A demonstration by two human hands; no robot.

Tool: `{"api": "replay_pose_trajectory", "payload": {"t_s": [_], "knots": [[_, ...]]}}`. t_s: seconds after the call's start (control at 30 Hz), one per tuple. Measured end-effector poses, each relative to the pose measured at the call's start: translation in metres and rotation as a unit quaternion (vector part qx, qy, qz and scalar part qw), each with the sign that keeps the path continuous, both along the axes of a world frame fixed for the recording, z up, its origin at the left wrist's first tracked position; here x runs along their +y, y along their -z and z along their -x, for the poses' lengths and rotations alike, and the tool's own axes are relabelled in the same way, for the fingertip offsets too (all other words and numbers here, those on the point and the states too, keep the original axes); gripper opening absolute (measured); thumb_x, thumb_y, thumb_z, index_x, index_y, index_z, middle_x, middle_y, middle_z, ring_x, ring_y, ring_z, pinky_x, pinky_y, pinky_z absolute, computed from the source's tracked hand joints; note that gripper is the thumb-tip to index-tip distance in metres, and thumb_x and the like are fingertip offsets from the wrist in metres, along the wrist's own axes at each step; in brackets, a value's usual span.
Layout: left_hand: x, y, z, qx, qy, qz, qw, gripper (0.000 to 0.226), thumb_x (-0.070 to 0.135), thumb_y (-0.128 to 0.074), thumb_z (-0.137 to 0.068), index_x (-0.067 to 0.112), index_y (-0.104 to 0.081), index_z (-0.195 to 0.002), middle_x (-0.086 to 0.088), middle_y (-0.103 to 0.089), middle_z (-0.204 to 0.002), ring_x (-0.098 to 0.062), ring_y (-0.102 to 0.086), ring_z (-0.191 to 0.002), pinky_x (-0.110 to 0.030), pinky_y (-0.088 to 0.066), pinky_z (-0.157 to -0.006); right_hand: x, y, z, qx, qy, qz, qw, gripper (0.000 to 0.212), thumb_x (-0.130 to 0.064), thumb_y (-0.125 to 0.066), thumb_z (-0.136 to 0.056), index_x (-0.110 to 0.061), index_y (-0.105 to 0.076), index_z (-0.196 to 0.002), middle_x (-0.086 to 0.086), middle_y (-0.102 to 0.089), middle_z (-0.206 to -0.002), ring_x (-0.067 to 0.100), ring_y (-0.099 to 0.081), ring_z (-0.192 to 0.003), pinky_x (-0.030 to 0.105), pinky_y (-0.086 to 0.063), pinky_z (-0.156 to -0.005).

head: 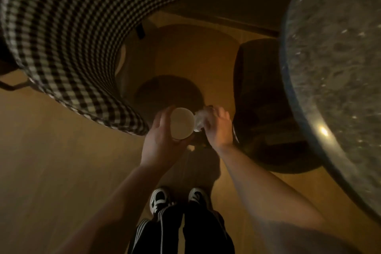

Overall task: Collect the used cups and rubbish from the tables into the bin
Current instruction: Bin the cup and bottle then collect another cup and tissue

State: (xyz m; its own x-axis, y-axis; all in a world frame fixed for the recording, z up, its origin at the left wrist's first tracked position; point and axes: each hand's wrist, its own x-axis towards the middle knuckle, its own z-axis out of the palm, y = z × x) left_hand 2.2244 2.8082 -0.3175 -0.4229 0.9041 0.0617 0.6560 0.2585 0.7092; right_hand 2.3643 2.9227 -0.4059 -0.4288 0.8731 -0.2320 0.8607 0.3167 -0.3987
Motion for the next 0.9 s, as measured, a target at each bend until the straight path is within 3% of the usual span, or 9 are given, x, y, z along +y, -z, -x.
{"api": "replay_pose_trajectory", "payload": {"t_s": [0.13, 0.23, 0.33, 0.47, 0.73, 0.9], "knots": [[-0.013, 0.035, -0.006, -0.014, 0.007, 0.015, 1.000, 0.080, 0.042, -0.078, -0.068, 0.010, -0.043, -0.132, -0.008, -0.055, -0.122, -0.017, -0.059, -0.095, -0.025, -0.045, -0.065, -0.005, 0.054, 0.009, 0.029, -0.007, 0.043, 0.999, 0.078, -0.071, -0.047, -0.080, -0.042, -0.016, -0.146, 0.002, -0.007, -0.160, 0.027, -0.003, -0.147, 0.044, -0.009, -0.114], [-0.027, 0.049, -0.004, -0.011, 0.005, 0.038, 0.999, 0.081, 0.056, -0.069, -0.069, 0.016, -0.039, -0.132, -0.006, -0.055, -0.121, -0.012, -0.054, -0.094, -0.023, -0.042, -0.065, -0.005, 0.077, 0.014, -0.006, -0.032, -0.015, 0.999, 0.080, -0.074, -0.044, -0.079, -0.041, -0.016, -0.146, 0.004, -0.010, -0.160, 0.029, -0.001, -0.147, 0.046, -0.001, -0.114], [-0.034, 0.056, 0.003, -0.016, -0.014, 0.053, 0.998, 0.082, 0.064, -0.061, -0.068, 0.016, -0.039, -0.130, -0.008, -0.054, -0.121, -0.017, -0.058, -0.094, -0.026, -0.045, -0.066, -0.006, 0.084, 0.019, -0.045, -0.035, -0.063, 0.996, 0.060, -0.053, -0.051, -0.087, -0.033, -0.033, -0.140, 0.004, -0.034, -0.152, 0.026, -0.020, -0.144, 0.046, -0.020, -0.114], [-0.042, 0.051, 0.007, -0.018, -0.031, 0.068, 0.997, 0.084, 0.061, -0.067, -0.067, 0.016, -0.039, -0.132, -0.008, -0.054, -0.123, -0.022, -0.059, -0.098, -0.027, -0.046, -0.068, -0.004, 0.066, 0.015, -0.039, -0.031, -0.060, 0.997, 0.044, -0.038, -0.054, -0.089, -0.029, -0.047, -0.132, 0.001, -0.052, -0.130, 0.022, -0.045, -0.121, 0.037, -0.038, -0.096], [-0.074, -0.052, -0.009, -0.040, -0.066, 0.056, 0.995, 0.083, 0.043, -0.079, -0.063, 0.024, -0.037, -0.132, 0.000, -0.052, -0.122, -0.019, -0.059, -0.098, -0.027, -0.044, -0.067, -0.032, -0.085, -0.001, 0.040, -0.086, 0.000, 0.996, 0.030, -0.036, -0.049, -0.094, -0.024, -0.056, -0.121, 0.004, -0.054, -0.113, 0.023, -0.049, -0.107, 0.037, -0.042, -0.086], [-0.111, -0.128, -0.004, -0.027, -0.154, 0.040, 0.987, 0.080, 0.054, -0.072, -0.063, 0.026, -0.038, -0.129, -0.002, -0.053, -0.122, -0.017, -0.056, -0.096, -0.030, -0.043, -0.068, -0.072, -0.181, 0.000, 0.065, -0.155, 0.009, 0.986, 0.031, -0.036, -0.051, -0.094, -0.027, -0.055, -0.123, 0.001, -0.054, -0.115, 0.021, -0.050, -0.110, 0.037, -0.046, -0.088]]}}
